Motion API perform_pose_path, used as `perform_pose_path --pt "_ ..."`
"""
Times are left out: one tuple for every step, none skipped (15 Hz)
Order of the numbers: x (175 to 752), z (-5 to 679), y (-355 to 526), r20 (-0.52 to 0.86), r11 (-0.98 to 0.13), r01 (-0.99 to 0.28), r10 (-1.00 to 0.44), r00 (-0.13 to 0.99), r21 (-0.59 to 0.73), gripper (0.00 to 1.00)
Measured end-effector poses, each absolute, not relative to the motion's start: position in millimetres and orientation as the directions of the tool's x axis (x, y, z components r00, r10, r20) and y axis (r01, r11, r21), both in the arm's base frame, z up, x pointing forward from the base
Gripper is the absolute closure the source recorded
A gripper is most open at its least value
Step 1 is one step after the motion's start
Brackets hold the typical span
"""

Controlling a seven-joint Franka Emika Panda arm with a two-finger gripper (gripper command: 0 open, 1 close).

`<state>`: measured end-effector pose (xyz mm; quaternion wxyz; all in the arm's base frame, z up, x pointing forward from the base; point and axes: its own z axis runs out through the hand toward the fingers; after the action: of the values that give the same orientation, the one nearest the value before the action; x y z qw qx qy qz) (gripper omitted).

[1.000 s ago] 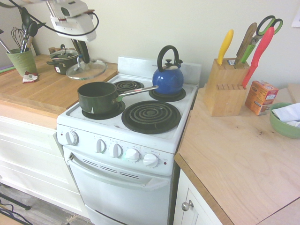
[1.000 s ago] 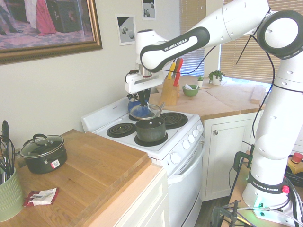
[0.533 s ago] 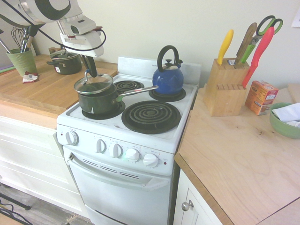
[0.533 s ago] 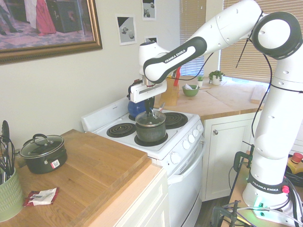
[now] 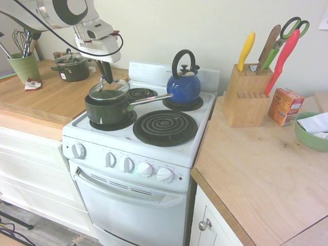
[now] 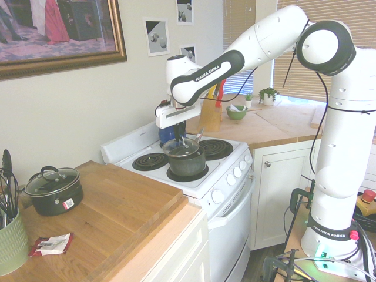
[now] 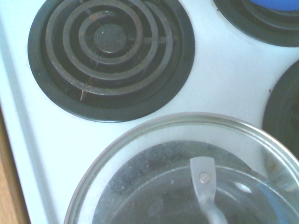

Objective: Cover the lid of the pot

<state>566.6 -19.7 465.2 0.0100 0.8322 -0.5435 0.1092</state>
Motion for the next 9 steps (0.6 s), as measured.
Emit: perform_pose_path --pt "566 466 -20 0.193 -0.409 -0.907 -0.903 0.385 -0.103 1.00" --pt "565 469 -20 0.195 -0.408 -0.907 -0.903 0.384 -0.106 1.00" --pt "564 474 -21 0.199 -0.409 -0.906 -0.902 0.383 -0.112 1.00" --pt "561 480 -21 0.202 -0.410 -0.904 -0.901 0.383 -0.118 1.00" --pt "557 485 -21 0.204 -0.412 -0.903 -0.901 0.383 -0.121 1.00" --pt "552 486 -21 0.204 -0.412 -0.903 -0.900 0.384 -0.118 1.00" --pt "547 483 -21 0.204 -0.414 -0.904 -0.899 0.387 -0.110 1.00" --pt "543 478 -21 0.203 -0.416 -0.904 -0.897 0.392 -0.097 1.00" --pt "541 471 -21 0.202 -0.419 -0.904 -0.896 0.396 -0.084 1.00"
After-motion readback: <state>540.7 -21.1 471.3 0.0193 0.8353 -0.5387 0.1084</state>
